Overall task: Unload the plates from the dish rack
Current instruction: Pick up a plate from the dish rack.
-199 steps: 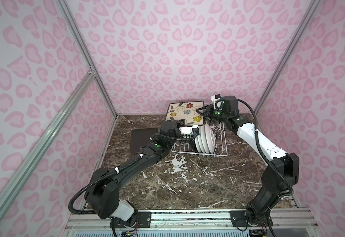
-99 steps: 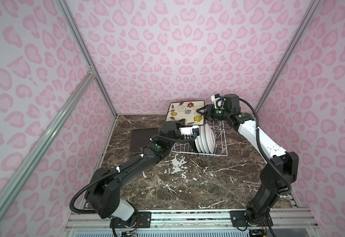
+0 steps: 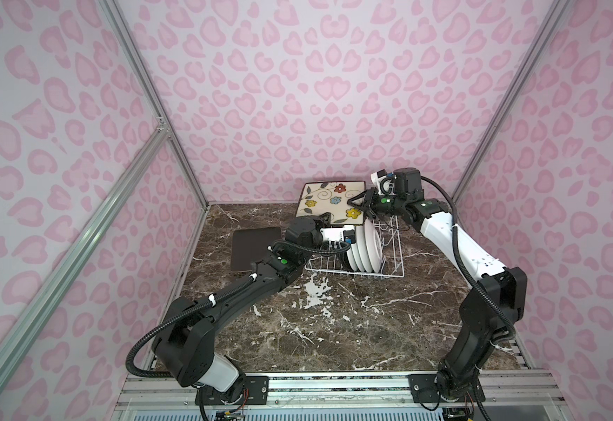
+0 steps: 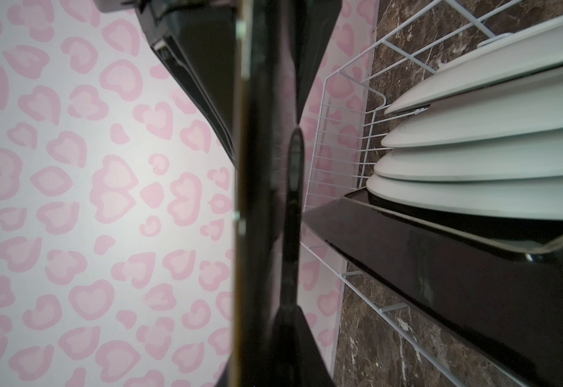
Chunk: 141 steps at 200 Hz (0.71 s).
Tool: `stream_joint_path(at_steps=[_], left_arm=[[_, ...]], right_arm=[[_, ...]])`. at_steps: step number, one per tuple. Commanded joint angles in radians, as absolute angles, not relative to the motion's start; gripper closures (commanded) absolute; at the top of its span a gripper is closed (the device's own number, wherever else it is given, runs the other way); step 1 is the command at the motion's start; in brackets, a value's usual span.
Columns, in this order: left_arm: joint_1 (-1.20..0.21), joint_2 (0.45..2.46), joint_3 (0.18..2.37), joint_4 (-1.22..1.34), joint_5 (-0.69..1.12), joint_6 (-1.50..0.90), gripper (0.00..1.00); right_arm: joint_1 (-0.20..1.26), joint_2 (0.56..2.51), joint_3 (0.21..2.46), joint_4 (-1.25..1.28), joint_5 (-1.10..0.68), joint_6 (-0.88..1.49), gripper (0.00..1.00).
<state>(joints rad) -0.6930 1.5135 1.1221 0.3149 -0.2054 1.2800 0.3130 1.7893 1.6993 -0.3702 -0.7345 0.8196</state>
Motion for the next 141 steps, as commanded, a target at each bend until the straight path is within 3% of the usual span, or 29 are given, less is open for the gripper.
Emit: stream_joint_path(at_steps=[1,48,71,99,141], left_arm=[[-0.691,1.517,1.127,0.543,-0.206,1.298,0.97],[-0.692,1.539,1.136,0.545,-0.220,1.306,0.97],[-0.692,1.549,1.138,0.552,-0.224,1.309,0.97],[-0.692,1.562,1.146,0.555,-0.233,1.311,0.94],[-0.692,1.581,1.149,0.566,-0.247,1.318,0.78]], right_arm=[[0.314,1.798,1.700,-0.359,-0.751,0.817,0.75],[0.310,1.789,1.679,-0.311,-0.777,0.844,0.89],[0.303,1.783,1.660,-0.277,-0.788,0.865,1.00],[0.294,1.770,1.631,-0.222,-0.799,0.897,1.00],[0.284,1.750,1.591,-0.132,-0.807,0.950,1.00]])
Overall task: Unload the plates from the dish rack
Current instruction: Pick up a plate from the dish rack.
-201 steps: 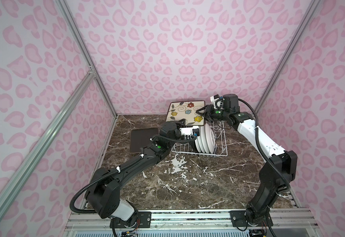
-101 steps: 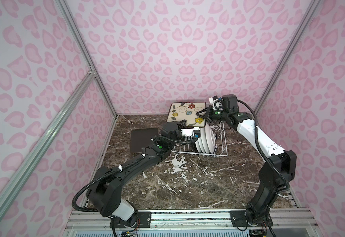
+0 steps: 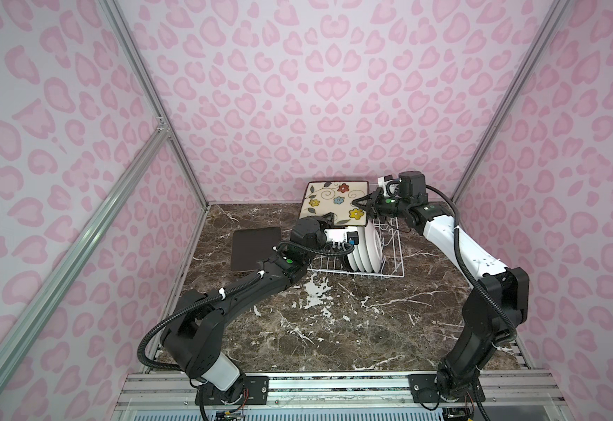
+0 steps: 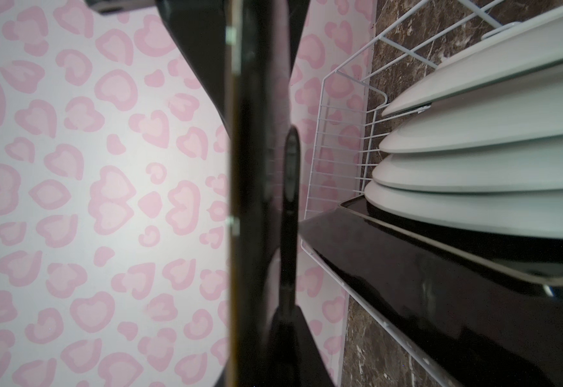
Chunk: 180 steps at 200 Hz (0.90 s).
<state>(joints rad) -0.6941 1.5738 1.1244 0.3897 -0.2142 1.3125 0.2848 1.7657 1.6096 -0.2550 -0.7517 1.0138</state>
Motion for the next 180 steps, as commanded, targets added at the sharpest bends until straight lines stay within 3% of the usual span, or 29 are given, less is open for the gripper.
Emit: stream_joint_path(at_steps=[1,88,124,164,180], left_arm=[[-0.692,1.581,1.149,0.566,-0.248,1.319,0.77],[-0.693,1.575,1.135,0.563,-0.241,1.305,0.28],[-0.692,1.554,1.127,0.523,-0.228,1.279,0.19],[-0.692,1.510,1.119,0.455,-0.201,1.210,0.01],[-0.691,1.487,1.116,0.433,-0.190,1.164,0.03]], right_arm=[[0.284,1.749,1.590,-0.129,-0.808,0.952,1.00],[0.255,1.696,1.506,0.060,-0.775,1.070,1.00],[0.238,1.675,1.442,0.177,-0.748,1.141,1.00],[0.226,1.665,1.430,0.227,-0.720,1.168,1.00],[0.223,1.665,1.429,0.237,-0.713,1.175,1.00]])
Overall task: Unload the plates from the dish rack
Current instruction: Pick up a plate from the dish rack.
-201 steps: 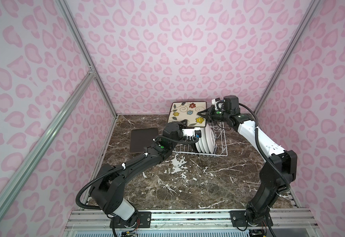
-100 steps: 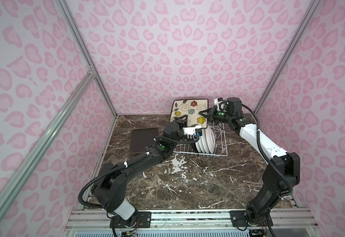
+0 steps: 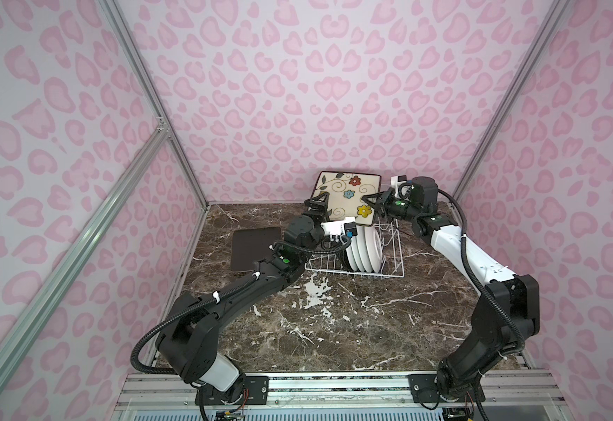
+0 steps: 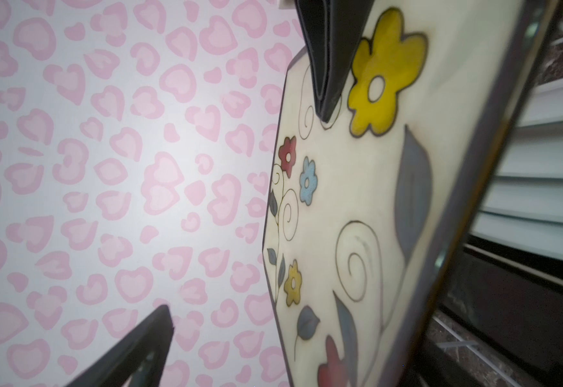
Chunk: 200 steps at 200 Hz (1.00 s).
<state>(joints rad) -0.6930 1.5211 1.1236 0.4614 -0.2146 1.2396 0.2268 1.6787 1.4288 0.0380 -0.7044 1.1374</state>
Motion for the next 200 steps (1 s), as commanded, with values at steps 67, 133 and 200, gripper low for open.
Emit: stream_joint_path(at_steps=[67,133,200], left_arm=[[-0.650,1.346,1.136,0.326,-0.067,0.820,0.03],[-0.463,1.282,1.290,0.118,0.187,0.258,0.03],[-0.260,1.418,1.519,-0.073,0.391,-0.246,0.03]], right_arm=[[0.206,1.660,1.411,0.256,-0.683,1.177,1.00],[0.198,1.657,1.401,0.234,-0.666,1.146,1.00],[0.193,1.645,1.390,0.198,-0.651,1.101,1.00]])
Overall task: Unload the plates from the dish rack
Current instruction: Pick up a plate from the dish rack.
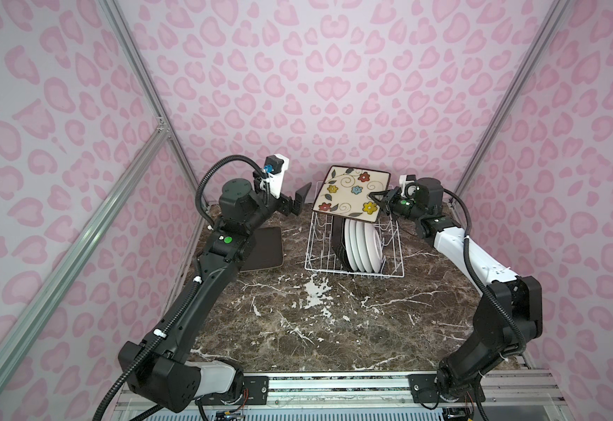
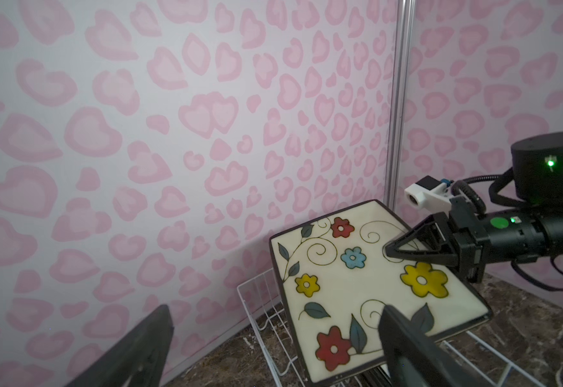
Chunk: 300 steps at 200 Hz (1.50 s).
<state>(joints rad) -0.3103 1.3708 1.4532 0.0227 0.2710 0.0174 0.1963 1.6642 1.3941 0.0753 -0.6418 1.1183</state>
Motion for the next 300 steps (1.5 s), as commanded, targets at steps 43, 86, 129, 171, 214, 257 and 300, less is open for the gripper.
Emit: stream_joint_path(at_steps=[43,86,129,171,214,257,300], left_arm=[[-0.172,1.536,1.602,-0.162,0.529,-0.422,0.03],[-0.157,1.604,1.633,-0.228,0.586,-0.430,0.03],[-0.157,1.724,1.727,-0.336,0.707,-0.435,0.01],[-0.157,1.787,1.769,-0.386,0.745,-0.437,0.00],[-0.166,1.829,1.787,-0.396,0.796,-0.453,0.00],[-0.192,1.863,1.809,-0.429,0.814,-0.442,0.00],[-0.222,1.896,1.831,-0.437,0.830,-0.446,0.01]], right_arm=[[0.192,1.629,1.367,0.182,-0.644,1.075,1.00],[0.189,1.627,1.360,0.187,-0.662,1.059,1.00],[0.190,1.628,1.358,0.192,-0.678,1.052,1.00],[0.193,1.629,1.364,0.192,-0.694,1.042,1.00],[0.205,1.648,1.381,0.191,-0.719,1.035,1.00],[0.216,1.658,1.396,0.192,-0.731,1.034,1.00],[0.225,1.669,1.410,0.193,-0.748,1.032,1.00]])
